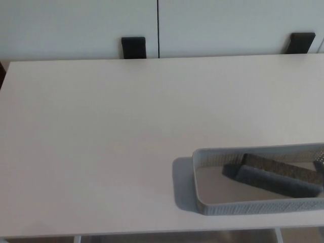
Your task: The robot walks towards a desk on which an eraser is kept on the left hand side and a container is kept on the right hand side. The robot picks up the eraser using its left hand and places it in the container.
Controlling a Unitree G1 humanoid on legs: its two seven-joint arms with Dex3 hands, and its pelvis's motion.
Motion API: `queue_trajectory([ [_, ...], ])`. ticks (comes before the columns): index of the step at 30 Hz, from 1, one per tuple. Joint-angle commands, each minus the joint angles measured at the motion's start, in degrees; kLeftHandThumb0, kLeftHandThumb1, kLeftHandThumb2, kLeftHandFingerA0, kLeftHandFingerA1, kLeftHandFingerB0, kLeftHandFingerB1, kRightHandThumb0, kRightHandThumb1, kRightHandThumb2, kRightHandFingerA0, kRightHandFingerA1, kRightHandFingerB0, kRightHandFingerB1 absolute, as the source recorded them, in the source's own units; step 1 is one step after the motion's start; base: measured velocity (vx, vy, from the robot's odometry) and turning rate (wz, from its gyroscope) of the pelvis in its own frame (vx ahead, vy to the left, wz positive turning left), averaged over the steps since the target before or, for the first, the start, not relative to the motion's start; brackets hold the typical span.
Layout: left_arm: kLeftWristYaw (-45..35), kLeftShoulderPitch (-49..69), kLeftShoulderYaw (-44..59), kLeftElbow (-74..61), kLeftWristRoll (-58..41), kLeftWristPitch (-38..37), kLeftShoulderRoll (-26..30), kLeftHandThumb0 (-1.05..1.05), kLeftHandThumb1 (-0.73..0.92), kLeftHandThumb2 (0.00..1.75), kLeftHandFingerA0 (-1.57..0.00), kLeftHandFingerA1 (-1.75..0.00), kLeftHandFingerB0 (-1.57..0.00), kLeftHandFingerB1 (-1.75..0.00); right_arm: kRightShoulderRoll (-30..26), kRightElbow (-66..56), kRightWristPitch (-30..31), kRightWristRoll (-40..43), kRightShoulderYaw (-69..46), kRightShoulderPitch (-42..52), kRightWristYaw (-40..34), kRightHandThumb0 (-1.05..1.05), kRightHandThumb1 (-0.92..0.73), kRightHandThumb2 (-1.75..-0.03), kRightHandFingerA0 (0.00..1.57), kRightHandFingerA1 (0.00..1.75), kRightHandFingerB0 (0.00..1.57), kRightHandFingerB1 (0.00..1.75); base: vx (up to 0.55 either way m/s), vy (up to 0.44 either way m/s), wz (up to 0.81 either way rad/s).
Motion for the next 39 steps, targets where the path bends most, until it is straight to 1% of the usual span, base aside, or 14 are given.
queue_trajectory([
  [1,-25.1,-2.91,-5.26,51.37,1.98,-24.25,11.77,-0.53,0.34,0.78,-0.03,-0.47,-0.02,-0.39,-3.27,-1.33,-1.67,3.79,-3.8,1.31,3.13,-0.49,-0.48,-0.54,0.46,0.61,0.43,0.49,0.0,0.0,0.0],
  [2,-21.36,-3.19,-6.52,52.95,3.56,-26.36,10.6,-0.56,0.54,0.56,-0.12,-0.38,-0.12,-0.27,-3.25,-1.17,-1.37,3.27,-3.39,1.18,2.59,-0.52,-0.37,-0.77,0.43,0.65,0.38,0.57,0.0,0.0,0.0],
  [3,-19.28,-3.61,-7.32,54.0,4.21,-26.25,9.58,-0.47,0.37,0.82,0.0,-0.46,-0.01,-0.42,-3.26,-1.95,-1.21,3.37,-3.43,1.44,2.57,-0.52,-0.37,-0.77,0.43,0.68,0.37,0.58,0.0,0.0,0.0],
  [4,-17.74,-3.82,-7.63,54.25,4.34,-25.47,8.93,-0.47,0.57,0.59,-0.08,-0.37,-0.1,-0.28,-3.24,-2.12,-1.48,3.39,-3.44,1.53,2.65,-0.51,-0.38,-0.77,0.42,0.67,0.37,0.58,0.0,0.0,0.0],
  [10,1.5,-7.15,-10.03,56.1,6.57,-20.27,3.26,-0.39,0.54,0.66,-0.03,-0.24,-0.08,-0.33,-3.31,-0.73,-1.27,3.28,-3.52,0.51,2.38,-0.48,-0.49,-0.54,0.45,0.59,0.42,0.49,0.0,0.0,0.0],
  [13,15.15,-11.43,-13.76,59.51,10.27,-25.82,-2.06,-0.69,0.54,0.86,0.0,-0.19,0.0,-0.2,-3.2,0.37,-1.28,3.12,-3.62,-0.19,2.16,-0.52,-0.36,-0.77,0.49,0.68,0.38,0.57,0.0,0.0,0.0],
  [14,17.67,-12.86,-14.68,59.66,10.76,-25.72,-3.11,-0.75,0.57,0.87,0.0,-0.14,0.0,-0.14,-3.15,0.48,-0.74,3.2,-3.79,-0.47,1.88,-0.5,-0.47,-0.54,0.51,0.64,0.41,0.49,0.0,0.0,0.0],
  [15,19.24,-14.19,-15.2,59.32,10.68,-25.03,-3.92,-0.74,0.55,0.84,0.0,-0.11,0.0,-0.12,-3.13,0.59,-0.66,3.26,-3.92,-0.55,1.96,-0.53,-0.36,-0.77,0.45,0.66,0.37,0.57,0.0,0.0,0.0],
  [19,24.97,-20.08,-22.09,60.68,15.03,-26.37,-5.36,-0.78,0.62,0.91,0.0,-0.17,0.0,-0.19,-2.91,0.55,-0.8,3.26,-4.26,-0.63,2.15,-0.45,-0.49,-0.54,0.41,0.58,0.38,0.49,0.0,0.0,0.0],
  [20,25.25,-20.17,-22.55,61.39,14.92,-26.86,-5.25,-0.78,0.62,0.91,0.0,-0.17,0.0,-0.19,-2.89,0.25,-0.63,2.95,-4.1,-0.45,1.88,-0.49,-0.38,-0.75,0.36,0.61,0.33,0.55,0.0,0.0,0.0],
  [34,27.2,-21.31,-26.54,68.66,12.75,-31.0,-3.59,-0.78,0.62,0.91,0.0,-0.17,0.0,-0.19,-1.91,0.85,-0.51,1.79,-3.86,0.55,1.15,-0.49,-0.38,-0.75,0.36,0.61,0.33,0.55,0.0,0.0,0.0],
  [35,50.95,-25.56,-28.67,49.76,15.63,-34.48,-22.4,-0.33,0.65,1.11,-0.01,-0.5,0.0,-0.48,1.66,-1.15,-2.48,5.83,-7.61,-0.78,-1.67,-0.64,-0.42,-0.83,0.24,0.63,0.14,0.52,0.0,0.0,0.0],
  [37,49.9,-27.24,-34.95,54.91,20.99,-38.15,-21.22,-0.35,0.57,1.06,-0.01,-0.49,0.0,-0.47,2.47,-2.36,-2.71,5.41,-7.12,-0.93,-1.92,-0.63,-0.42,-0.83,0.23,0.62,0.16,0.52,0.0,0.0,0.0],
  [39,44.96,-27.26,-33.06,54.76,16.73,-38.87,-24.79,-0.56,0.7,0.62,0.0,-0.25,-0.01,-0.26,3.05,-3.06,-2.97,5.23,-6.68,-0.96,-0.4,-0.65,-0.42,-0.81,0.19,0.59,0.16,0.51,0.0,0.0,0.0],
])
